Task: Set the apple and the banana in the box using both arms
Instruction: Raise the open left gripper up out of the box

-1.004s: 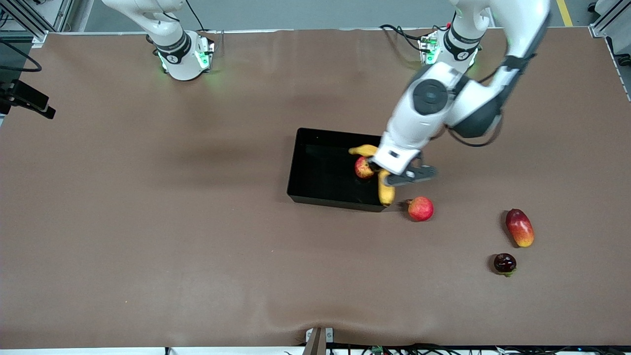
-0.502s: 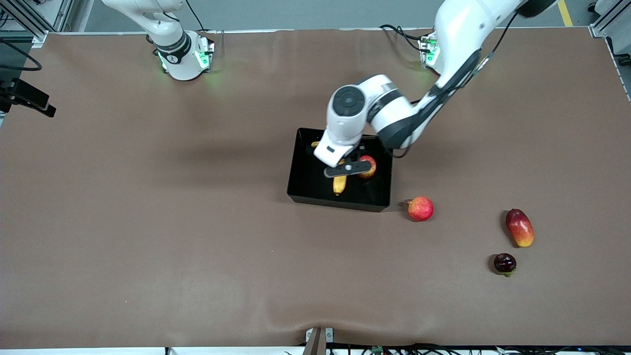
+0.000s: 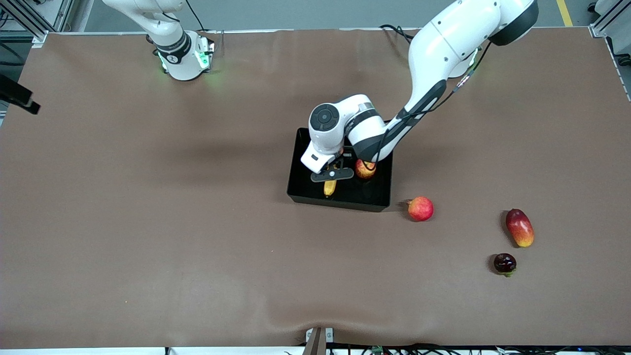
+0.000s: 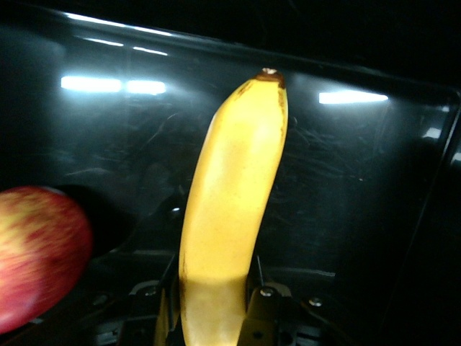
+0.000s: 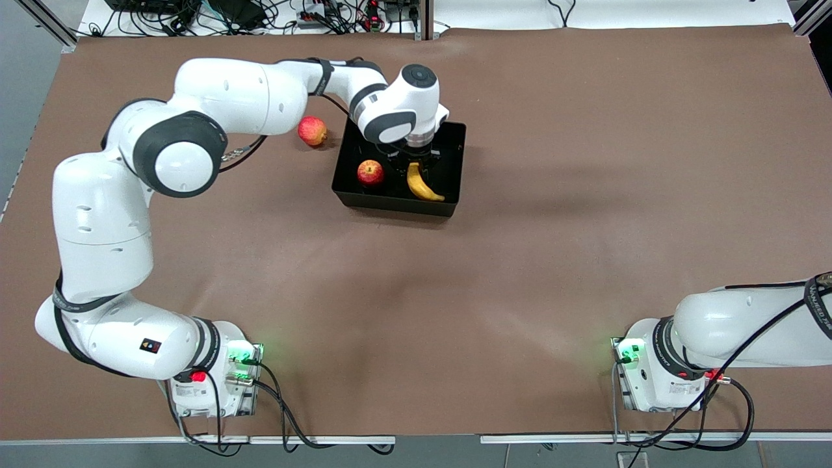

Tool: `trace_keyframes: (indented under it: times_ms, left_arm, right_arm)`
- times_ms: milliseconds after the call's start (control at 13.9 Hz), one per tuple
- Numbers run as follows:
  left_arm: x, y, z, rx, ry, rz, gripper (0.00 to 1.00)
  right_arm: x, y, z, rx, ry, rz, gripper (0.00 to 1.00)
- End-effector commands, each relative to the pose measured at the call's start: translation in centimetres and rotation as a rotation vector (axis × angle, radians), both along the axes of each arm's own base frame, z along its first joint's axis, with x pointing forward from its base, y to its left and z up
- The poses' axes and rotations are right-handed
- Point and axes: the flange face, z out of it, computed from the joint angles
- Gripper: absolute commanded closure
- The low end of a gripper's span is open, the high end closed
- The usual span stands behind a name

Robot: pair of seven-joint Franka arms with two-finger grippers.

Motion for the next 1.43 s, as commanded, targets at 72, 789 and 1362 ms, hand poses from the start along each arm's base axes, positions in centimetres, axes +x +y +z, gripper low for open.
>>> trace_keyframes:
  times_ms: [72,789,1362]
  left_arm:
    - [0.3,-0.8,-2.9,-0.006,-0.093,-0.079,0.99]
    - [6.9,3.0,8.6,0.015,-0.176,0.067,0.0]
    - [13.6,23.2,28.9,-0.025,-0.049,0.341,0.0]
  right_arm:
    - [-0.2,0.2,0.5,0.0,0.021,-0.002,0.0]
    - [0.6,1.9,-1.3,0.015,0.08,0.029,0.0]
    - [0.9,2.9,-1.9,0.015,0.098,0.047,0.0]
